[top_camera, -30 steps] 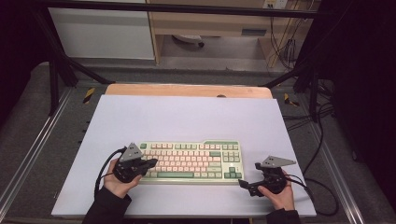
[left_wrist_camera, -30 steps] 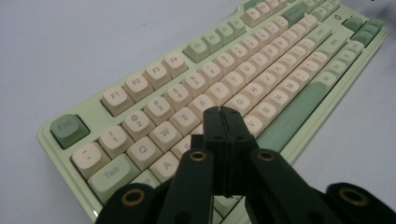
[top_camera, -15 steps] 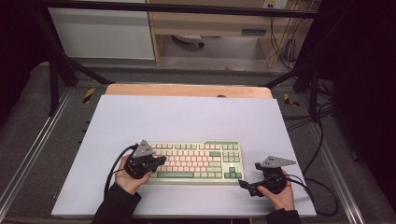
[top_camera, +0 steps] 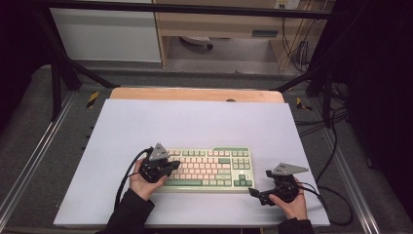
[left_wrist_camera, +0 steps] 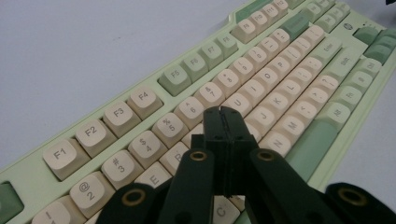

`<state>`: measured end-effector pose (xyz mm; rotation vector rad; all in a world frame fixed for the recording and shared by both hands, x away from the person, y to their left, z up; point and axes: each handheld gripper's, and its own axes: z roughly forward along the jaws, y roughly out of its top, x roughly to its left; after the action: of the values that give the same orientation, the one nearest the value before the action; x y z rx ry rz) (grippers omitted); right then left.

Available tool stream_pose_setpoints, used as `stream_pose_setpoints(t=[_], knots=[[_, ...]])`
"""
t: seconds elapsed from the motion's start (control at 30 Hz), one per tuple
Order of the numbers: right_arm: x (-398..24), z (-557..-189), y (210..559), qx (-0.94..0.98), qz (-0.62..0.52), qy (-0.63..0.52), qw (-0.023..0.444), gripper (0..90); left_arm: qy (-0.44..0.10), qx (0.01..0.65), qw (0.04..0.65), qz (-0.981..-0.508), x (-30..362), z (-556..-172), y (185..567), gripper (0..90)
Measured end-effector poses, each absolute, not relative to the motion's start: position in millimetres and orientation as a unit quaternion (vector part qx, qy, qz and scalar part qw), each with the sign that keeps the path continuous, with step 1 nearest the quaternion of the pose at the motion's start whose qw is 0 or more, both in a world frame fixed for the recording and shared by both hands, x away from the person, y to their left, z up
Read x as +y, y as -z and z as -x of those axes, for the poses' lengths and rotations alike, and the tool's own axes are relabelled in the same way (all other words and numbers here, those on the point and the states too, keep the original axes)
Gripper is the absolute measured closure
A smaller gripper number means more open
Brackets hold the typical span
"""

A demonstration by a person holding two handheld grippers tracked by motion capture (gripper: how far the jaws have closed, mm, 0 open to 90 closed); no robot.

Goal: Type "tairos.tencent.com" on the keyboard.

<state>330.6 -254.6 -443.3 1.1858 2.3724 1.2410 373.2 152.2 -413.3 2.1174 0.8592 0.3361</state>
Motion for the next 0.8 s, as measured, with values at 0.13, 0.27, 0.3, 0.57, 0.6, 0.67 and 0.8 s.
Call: stream_pose_setpoints(t=[0.13,0.27,0.3,0.57,0.6,0.67,0.8], knots=[[-254.5,-330.6,443.5,0.806,-0.402,-0.421,0.107,0.3,-0.134,0.347,0.402,-0.837,150.2,-377.9,417.4,89.9],[-254.7,-330.7,443.5,0.807,-0.401,-0.42,0.108,0.3,-0.138,0.35,0.399,-0.836,149.1,-380.7,420.3,89.8],[-254.7,-330.7,443.5,0.807,-0.401,-0.42,0.108,0.3,-0.139,0.349,0.397,-0.837,149.0,-381.2,420.7,89.8],[-255.0,-330.7,443.7,0.808,-0.4,-0.419,0.11,0.3,-0.143,0.349,0.394,-0.838,146.6,-383.0,424.5,89.8],[-254.8,-330.5,443.6,0.808,-0.401,-0.418,0.109,0.3,-0.143,0.348,0.393,-0.839,146.5,-383.3,424.8,89.8],[-254.8,-330.6,443.8,0.808,-0.4,-0.418,0.109,0.3,-0.144,0.348,0.391,-0.84,146.3,-383.7,425.7,89.8],[-254.9,-330.4,443.5,0.808,-0.4,-0.419,0.109,0.3,-0.145,0.347,0.393,-0.839,145.7,-383.9,426.6,89.8]])
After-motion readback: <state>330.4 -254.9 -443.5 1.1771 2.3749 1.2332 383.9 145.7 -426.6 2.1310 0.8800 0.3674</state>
